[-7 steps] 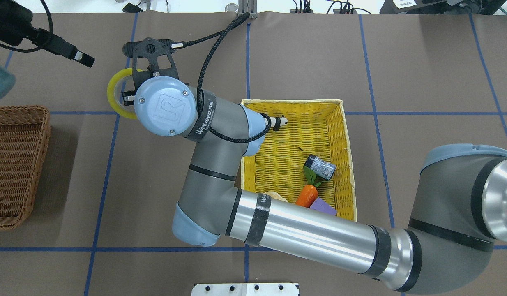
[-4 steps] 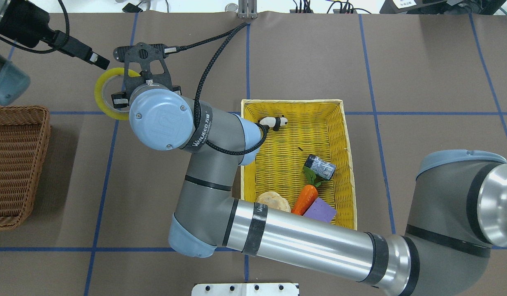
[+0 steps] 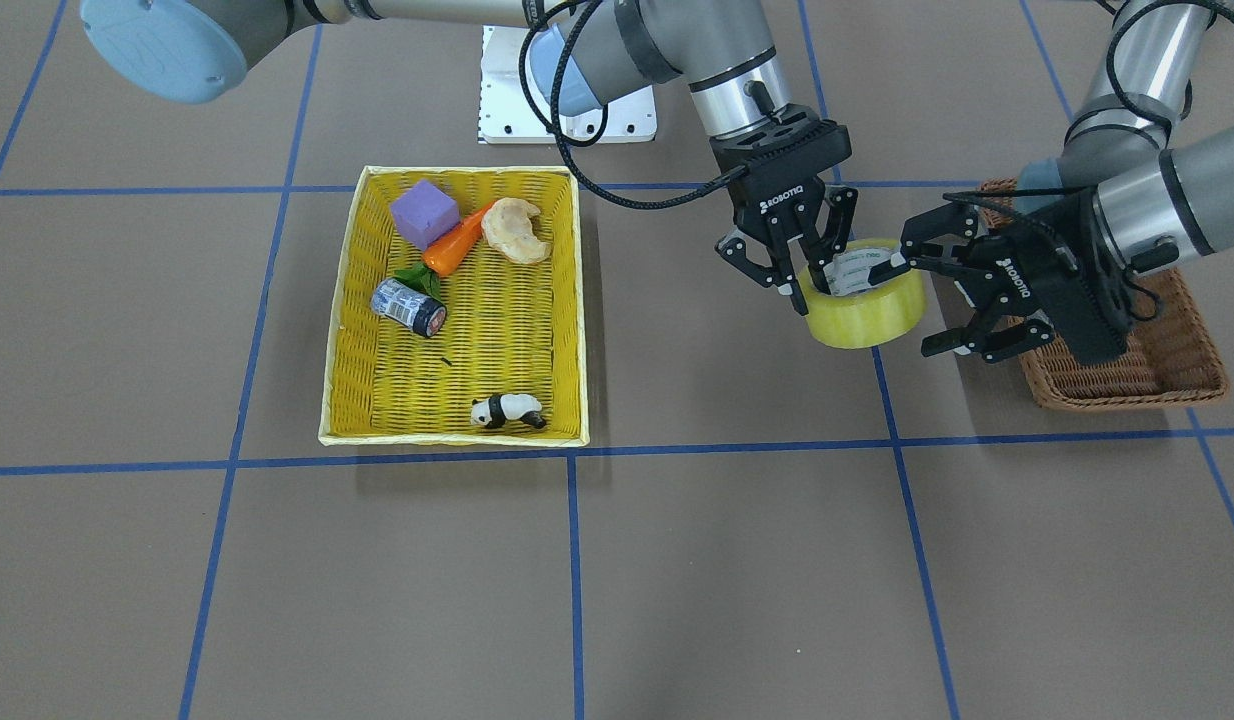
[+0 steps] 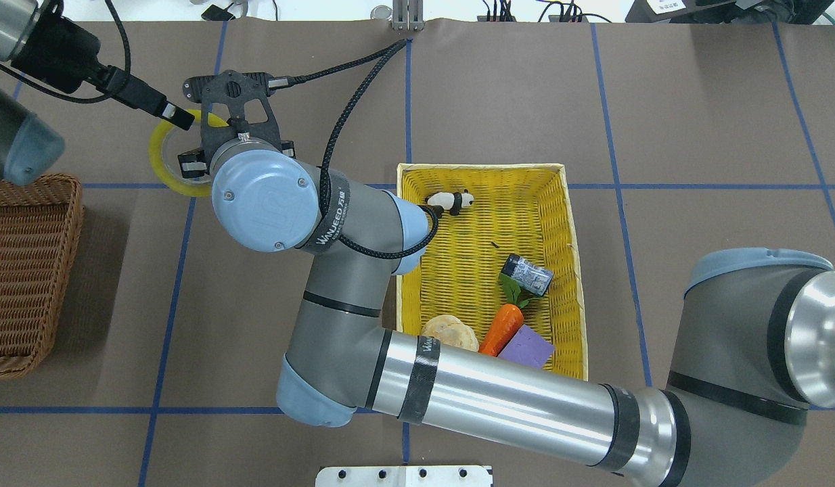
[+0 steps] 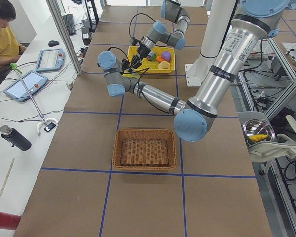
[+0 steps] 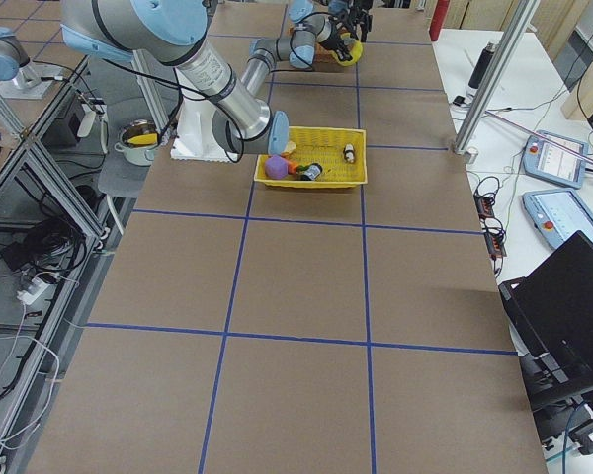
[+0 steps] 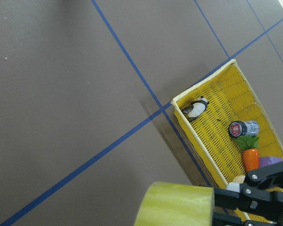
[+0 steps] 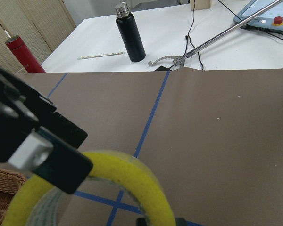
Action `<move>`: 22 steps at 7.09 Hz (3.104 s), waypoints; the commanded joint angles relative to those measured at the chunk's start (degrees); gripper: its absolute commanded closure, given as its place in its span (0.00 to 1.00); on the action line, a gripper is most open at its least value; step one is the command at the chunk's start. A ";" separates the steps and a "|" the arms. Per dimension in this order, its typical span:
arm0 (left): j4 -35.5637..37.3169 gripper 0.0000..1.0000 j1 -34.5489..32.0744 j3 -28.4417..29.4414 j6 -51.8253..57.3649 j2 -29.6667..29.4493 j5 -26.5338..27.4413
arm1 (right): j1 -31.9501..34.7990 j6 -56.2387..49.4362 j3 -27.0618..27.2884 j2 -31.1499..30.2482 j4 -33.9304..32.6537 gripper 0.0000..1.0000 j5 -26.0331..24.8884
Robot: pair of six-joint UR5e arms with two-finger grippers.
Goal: Move tape to another basket
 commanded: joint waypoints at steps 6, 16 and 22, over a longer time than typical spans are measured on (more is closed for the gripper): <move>-2.10 1.00 0.10 0.49 0.00 0.52 0.29 | -0.80 0.00 3.57 -3.30 3.62 0.00 -2.43; -2.10 1.00 -3.48 0.23 -0.18 7.36 0.03 | 19.56 -6.64 12.73 -20.78 -1.74 0.00 18.46; -22.97 1.00 -7.45 -0.04 -18.85 26.07 -0.06 | 43.20 -37.79 12.56 -36.95 -14.96 0.00 42.64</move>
